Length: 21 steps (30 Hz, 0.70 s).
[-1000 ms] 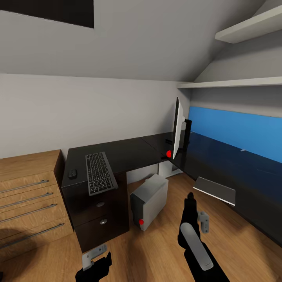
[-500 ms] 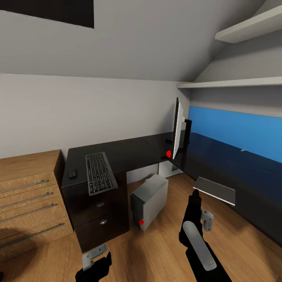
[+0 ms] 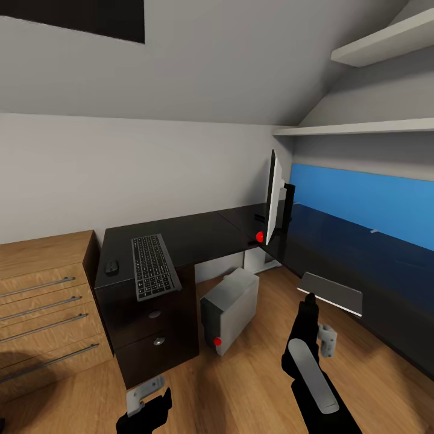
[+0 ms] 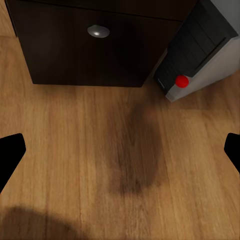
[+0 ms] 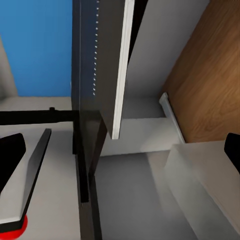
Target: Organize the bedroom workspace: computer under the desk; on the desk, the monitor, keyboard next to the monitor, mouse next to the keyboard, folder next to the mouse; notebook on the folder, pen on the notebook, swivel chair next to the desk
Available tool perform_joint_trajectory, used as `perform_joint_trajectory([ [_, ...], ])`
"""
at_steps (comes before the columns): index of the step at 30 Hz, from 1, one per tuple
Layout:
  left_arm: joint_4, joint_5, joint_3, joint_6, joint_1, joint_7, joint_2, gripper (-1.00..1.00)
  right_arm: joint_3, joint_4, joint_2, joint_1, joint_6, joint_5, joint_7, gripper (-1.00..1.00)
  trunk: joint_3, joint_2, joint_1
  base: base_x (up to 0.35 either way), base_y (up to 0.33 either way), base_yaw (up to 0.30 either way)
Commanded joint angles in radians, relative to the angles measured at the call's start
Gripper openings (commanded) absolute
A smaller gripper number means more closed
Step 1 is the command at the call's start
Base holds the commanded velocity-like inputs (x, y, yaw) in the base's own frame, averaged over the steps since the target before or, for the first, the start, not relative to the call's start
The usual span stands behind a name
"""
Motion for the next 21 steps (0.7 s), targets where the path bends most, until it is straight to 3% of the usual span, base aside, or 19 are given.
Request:
perform_joint_trajectory([
  [1,-0.002,0.007,-0.001,0.003,0.000,0.006,0.000,1.00,0.001,-0.001,0.000,-0.001,-0.004,-0.001,-0.004,1.00,-0.001,0.000,0.000,0.000,0.000,0.000],
  [6,-0.001,0.007,0.000,0.002,0.000,0.004,0.001,1.00,-0.013,0.005,0.000,-0.001,-0.004,-0.001,-0.003,1.00,-0.001,0.000,0.000,0.000,0.000,0.000],
  [11,-0.001,0.007,0.000,0.002,0.000,0.003,0.001,1.00,-0.065,0.008,0.001,-0.001,-0.004,-0.002,-0.003,1.00,-0.001,0.000,0.000,0.000,0.000,0.000],
  [21,0.001,0.006,-0.001,0.002,0.000,0.003,0.001,1.00,-0.101,0.009,0.000,-0.001,-0.004,-0.002,-0.003,1.00,-0.001,0.000,0.000,0.000,0.000,0.000],
])
